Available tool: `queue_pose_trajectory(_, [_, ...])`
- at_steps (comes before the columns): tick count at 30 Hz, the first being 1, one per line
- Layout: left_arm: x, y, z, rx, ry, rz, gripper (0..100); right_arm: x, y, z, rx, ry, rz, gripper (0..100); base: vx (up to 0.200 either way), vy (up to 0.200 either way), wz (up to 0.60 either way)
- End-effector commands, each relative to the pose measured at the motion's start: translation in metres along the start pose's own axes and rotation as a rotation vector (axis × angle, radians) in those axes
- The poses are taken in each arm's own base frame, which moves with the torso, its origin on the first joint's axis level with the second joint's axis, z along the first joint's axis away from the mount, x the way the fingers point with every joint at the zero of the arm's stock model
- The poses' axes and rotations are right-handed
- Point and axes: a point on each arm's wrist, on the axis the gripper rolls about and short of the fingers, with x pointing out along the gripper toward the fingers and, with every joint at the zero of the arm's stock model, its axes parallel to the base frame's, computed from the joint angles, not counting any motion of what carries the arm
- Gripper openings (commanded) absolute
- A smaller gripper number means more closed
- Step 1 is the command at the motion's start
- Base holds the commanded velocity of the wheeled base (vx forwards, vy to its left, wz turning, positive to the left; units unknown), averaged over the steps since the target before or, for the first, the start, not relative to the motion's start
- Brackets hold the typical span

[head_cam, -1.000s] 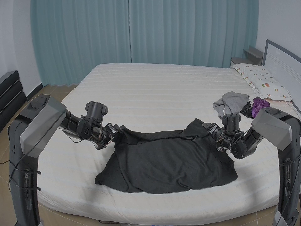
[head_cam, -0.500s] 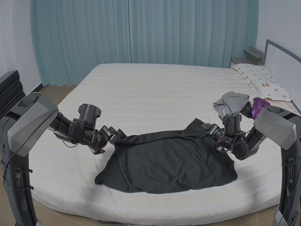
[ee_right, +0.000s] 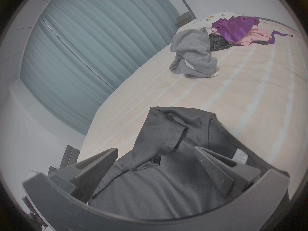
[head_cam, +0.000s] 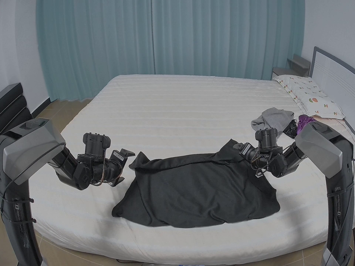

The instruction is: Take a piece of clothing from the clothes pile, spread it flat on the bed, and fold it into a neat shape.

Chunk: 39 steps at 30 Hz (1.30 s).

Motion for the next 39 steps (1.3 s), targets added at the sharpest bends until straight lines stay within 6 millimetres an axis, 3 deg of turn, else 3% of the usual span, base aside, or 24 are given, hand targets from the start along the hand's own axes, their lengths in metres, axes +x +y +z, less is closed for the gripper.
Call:
queue_pose_trajectory(1, [-0.004, 0.015, -0.001, -0.022, -0.013, 0.003, 100, 0.033, -0.011, -0.015, -0.006, 0.038, -0.029, 100, 0.0, 0.0, 0.0])
queue_pose_trajectory(11, [-0.005, 0.017, 0.001, -0.029, -0.019, -0.002, 100, 0.059, -0.011, -0.013, -0.002, 0.029, -0.03, 100, 0.0, 0.0, 0.0])
queue_pose_trajectory(12, [-0.005, 0.017, 0.001, -0.029, -0.019, 0.0, 100, 0.06, -0.009, -0.012, -0.002, 0.027, -0.023, 0, 0.0, 0.0, 0.0])
queue_pose_trajectory(19, [-0.005, 0.018, 0.001, -0.029, -0.018, 0.001, 100, 0.075, -0.002, -0.011, -0.003, 0.018, -0.017, 0, 0.0, 0.0, 0.0])
queue_pose_trajectory(23, [-0.007, 0.018, 0.001, -0.039, -0.018, 0.001, 100, 0.077, 0.018, 0.014, 0.021, -0.069, 0.058, 0, 0.0, 0.0, 0.0])
queue_pose_trajectory(27, [-0.006, 0.017, 0.001, -0.046, -0.019, -0.002, 100, 0.085, 0.034, 0.028, 0.04, -0.152, 0.142, 0, 0.0, 0.0, 0.0])
queue_pose_trajectory(33, [-0.007, 0.018, 0.001, -0.049, -0.019, -0.001, 100, 0.087, 0.047, 0.025, 0.026, -0.227, 0.292, 0, 0.0, 0.0, 0.0])
queue_pose_trajectory(37, [-0.007, 0.017, 0.001, -0.049, -0.019, -0.002, 100, 0.094, 0.04, 0.017, -0.005, -0.249, 0.312, 0, 0.0, 0.0, 0.0])
queue_pose_trajectory(38, [-0.007, 0.017, 0.001, -0.049, -0.019, -0.002, 100, 0.095, 0.039, 0.017, -0.006, -0.249, 0.312, 100, 0.0, 0.0, 0.0])
queue_pose_trajectory(39, [-0.007, 0.018, 0.001, -0.049, -0.019, -0.001, 100, 0.096, 0.036, 0.016, -0.012, -0.25, 0.309, 100, 0.0, 0.0, 0.0])
